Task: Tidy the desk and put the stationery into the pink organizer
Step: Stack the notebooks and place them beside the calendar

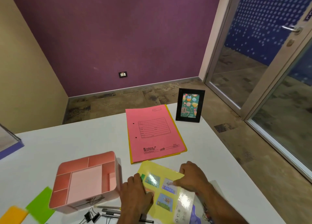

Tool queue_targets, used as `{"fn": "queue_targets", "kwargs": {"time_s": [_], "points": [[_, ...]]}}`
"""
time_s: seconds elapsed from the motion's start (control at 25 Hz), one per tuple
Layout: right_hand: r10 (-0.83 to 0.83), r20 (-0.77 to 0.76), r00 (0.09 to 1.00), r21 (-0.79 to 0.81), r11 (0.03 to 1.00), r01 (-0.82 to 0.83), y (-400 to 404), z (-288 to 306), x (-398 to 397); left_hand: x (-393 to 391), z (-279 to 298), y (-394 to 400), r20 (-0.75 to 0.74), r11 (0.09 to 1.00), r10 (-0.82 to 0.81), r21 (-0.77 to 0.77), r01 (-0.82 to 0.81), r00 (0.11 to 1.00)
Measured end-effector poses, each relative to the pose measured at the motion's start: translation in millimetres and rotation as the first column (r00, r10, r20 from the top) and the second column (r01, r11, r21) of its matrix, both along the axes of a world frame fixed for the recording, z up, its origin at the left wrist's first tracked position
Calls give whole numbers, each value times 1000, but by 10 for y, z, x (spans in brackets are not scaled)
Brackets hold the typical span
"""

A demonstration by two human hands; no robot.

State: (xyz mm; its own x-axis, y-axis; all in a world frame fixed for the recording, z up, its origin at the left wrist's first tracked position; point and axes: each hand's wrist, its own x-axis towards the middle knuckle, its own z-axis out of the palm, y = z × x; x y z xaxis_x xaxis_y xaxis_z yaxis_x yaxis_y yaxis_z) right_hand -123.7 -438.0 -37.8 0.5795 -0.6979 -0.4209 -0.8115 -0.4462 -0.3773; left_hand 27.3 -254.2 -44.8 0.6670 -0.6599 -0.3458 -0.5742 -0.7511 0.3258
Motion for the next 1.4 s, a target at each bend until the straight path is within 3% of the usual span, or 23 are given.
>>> {"fn": "queue_targets", "kwargs": {"time_s": [0.12,0.32,0.48,0.6,0.68,0.76,0.88,0.96,1.08,1.16,1.24,1.32,1.4], "points": [[-135,127,983,160,981,114,-41,110,-62,-48,84,45,-51,999,12,-49,-14,999],[-248,223,943,365,918,155,-55,488,-191,-265,413,56,-380,928,123,-283,-242,917],[-296,370,881,411,902,130,168,886,-243,-468,756,25,-634,837,147,-328,-437,759],[-285,526,801,398,915,64,479,1170,-209,-589,1052,35,-828,752,109,-293,-591,549],[-224,610,760,322,947,21,745,1276,-152,-631,1190,72,-917,692,9,-282,-664,399],[-137,652,746,179,984,25,1046,1277,-85,-619,1205,121,-938,616,-73,-309,-725,338],[12,676,737,-41,999,22,1405,1181,-16,-550,1145,240,-922,511,-21,-343,-789,387],[21,715,698,-1,1000,-29,1539,1111,-5,-480,1109,341,-887,481,32,-391,-785,461],[-163,760,629,179,983,39,1583,1049,-48,-374,1153,518,-831,475,50,-468,-745,554],[-317,727,609,222,948,229,1514,927,-157,-307,1169,607,-813,463,77,-483,-743,576],[-354,571,741,57,917,394,1402,714,-338,-237,1160,673,-821,439,97,-472,-765,562],[-366,281,887,-94,910,405,1356,528,-539,-175,1152,736,-822,441,125,-456,-773,556],[-325,3,946,-118,939,323,1363,344,-714,-133,1135,801,-819,447,126,-457,-769,559]]}}
